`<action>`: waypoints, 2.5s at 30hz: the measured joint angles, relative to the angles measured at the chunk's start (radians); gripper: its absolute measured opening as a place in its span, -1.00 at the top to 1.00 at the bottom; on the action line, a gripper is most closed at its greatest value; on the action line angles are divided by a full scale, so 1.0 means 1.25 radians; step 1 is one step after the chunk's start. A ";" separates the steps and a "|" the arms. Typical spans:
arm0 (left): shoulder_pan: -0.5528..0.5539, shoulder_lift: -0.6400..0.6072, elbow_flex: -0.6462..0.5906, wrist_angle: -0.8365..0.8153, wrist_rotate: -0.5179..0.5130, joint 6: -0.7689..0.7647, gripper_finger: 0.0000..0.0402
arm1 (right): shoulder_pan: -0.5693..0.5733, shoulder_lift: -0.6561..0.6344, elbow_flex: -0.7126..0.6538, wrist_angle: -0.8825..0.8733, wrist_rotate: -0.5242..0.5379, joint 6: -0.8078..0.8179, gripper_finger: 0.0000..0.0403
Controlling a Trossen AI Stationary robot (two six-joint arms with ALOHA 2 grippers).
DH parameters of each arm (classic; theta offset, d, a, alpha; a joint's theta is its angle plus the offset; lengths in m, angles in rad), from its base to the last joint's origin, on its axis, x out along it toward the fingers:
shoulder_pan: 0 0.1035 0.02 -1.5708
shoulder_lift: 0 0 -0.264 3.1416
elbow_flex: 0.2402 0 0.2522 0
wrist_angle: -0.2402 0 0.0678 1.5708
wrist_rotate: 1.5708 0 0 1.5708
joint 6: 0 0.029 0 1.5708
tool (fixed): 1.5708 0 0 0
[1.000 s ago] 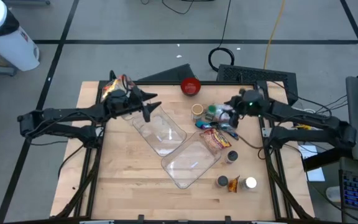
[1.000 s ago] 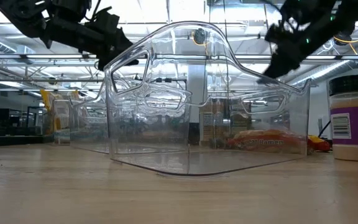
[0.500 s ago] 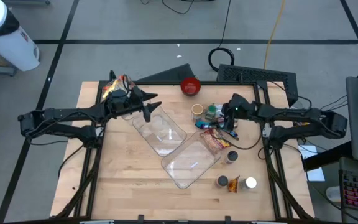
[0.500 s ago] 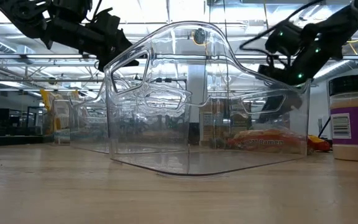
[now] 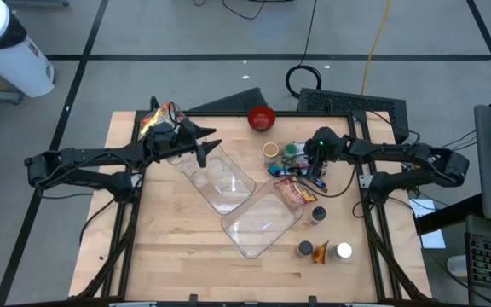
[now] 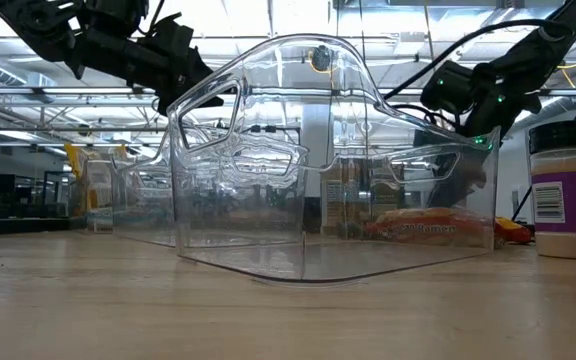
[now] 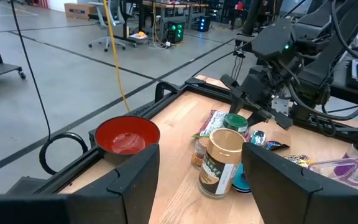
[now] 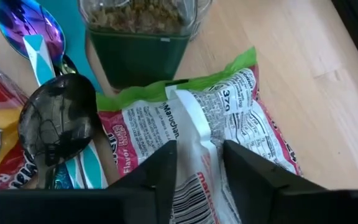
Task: Pick & Place Food Item
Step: Put the green noodle pack into the top transparent bin
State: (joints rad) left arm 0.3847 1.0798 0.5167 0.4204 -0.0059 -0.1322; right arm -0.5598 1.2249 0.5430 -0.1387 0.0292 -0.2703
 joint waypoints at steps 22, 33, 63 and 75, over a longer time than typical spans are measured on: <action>0.000 -0.001 0.000 -0.001 0.000 0.000 -0.18 | 0.006 -0.201 0.042 -0.097 0.186 0.060 1.00; 0.000 -0.001 0.000 0.072 -0.004 -0.007 -0.18 | 0.093 -0.427 0.042 -0.023 0.118 0.158 1.00; -0.150 0.297 0.232 0.270 0.320 0.174 -0.18 | 0.277 -0.170 0.043 0.515 -0.309 0.292 1.00; -0.154 0.338 0.266 0.233 0.320 0.216 -0.18 | 0.293 -0.162 0.043 0.552 -0.322 0.291 1.00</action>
State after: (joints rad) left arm 0.1928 1.5021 0.8490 0.7112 0.3940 0.1382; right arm -0.1937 1.0222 0.5964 0.5513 -0.3729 0.0932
